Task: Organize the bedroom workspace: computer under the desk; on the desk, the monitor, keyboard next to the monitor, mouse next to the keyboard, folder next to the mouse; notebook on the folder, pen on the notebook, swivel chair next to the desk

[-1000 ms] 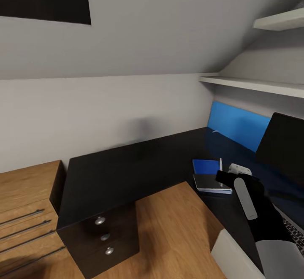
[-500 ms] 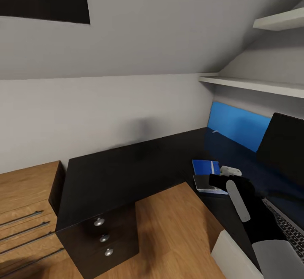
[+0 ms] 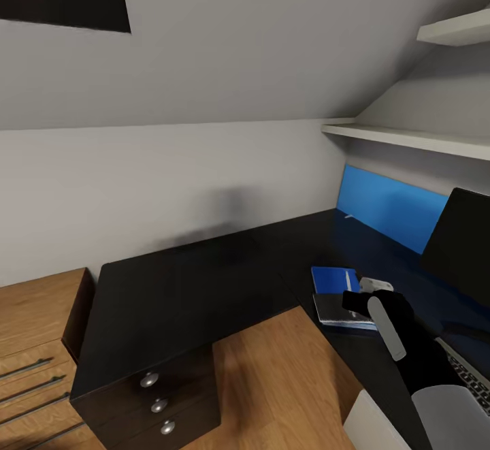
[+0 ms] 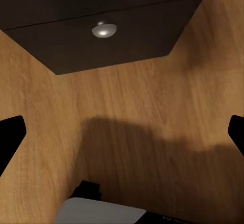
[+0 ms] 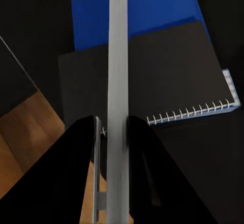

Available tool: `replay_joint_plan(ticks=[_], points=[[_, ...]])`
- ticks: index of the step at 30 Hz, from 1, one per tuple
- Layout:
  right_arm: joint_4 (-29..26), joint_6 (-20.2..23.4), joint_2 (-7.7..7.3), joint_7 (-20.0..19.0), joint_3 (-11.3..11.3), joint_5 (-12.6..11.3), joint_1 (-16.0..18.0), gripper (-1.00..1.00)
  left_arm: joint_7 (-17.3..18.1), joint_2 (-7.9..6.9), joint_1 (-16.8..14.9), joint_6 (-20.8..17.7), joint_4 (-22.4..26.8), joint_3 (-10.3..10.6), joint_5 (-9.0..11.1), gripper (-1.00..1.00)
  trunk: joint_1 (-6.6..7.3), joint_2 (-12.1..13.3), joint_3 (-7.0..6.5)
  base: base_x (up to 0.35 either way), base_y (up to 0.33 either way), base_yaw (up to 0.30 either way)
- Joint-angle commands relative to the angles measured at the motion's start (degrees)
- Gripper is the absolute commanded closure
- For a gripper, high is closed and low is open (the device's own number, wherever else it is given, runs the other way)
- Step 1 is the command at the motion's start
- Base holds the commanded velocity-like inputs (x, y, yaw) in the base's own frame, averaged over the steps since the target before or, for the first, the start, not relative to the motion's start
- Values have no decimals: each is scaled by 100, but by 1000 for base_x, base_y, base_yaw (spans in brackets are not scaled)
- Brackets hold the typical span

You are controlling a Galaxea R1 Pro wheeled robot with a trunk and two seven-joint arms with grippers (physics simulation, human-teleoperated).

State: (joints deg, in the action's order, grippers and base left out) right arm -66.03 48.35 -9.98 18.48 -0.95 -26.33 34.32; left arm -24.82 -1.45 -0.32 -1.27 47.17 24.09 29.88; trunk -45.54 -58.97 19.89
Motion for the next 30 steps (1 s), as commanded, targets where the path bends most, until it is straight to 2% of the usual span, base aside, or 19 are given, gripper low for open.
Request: replay_joint_plan(ticks=[1,3,7,9,11,18,24,30], points=[[269,-301,-10,-77,-16,-18,19,100,-48,50,-3,-18,2,36,28,-100,-1,-5,7,5,-2,0],[362,-400,-11,-176,-17,53,23,100,-49,76,-3,-19,-4,39,28,-100,-1,-5,7,3,-2,0],[517,-556,-12,-805,-7,583,36,100,-48,117,-3,-22,-12,65,27,-100,-1,-5,7,1,-1,0],[552,-571,-12,-924,-3,696,37,100,-48,119,-3,-22,-13,102,26,-100,-1,-5,7,0,0,0],[739,-611,-12,-1072,4,837,56,100,-53,120,-3,-22,-14,243,31,-100,-1,-5,7,0,0,0],[1305,-903,-14,-1156,3,908,299,100,-58,119,-3,-22,-22,364,35,-100,-1,-5,7,0,0,0],[1462,-949,-20,-1168,1,920,368,100,-58,126,-3,-23,-87,375,31,-100,-1,-5,7,23,0,0],[1511,-957,-34,-1171,-1,925,387,100,-51,155,-3,-22,-169,377,27,-100,-1,-5,7,225,0,0]])
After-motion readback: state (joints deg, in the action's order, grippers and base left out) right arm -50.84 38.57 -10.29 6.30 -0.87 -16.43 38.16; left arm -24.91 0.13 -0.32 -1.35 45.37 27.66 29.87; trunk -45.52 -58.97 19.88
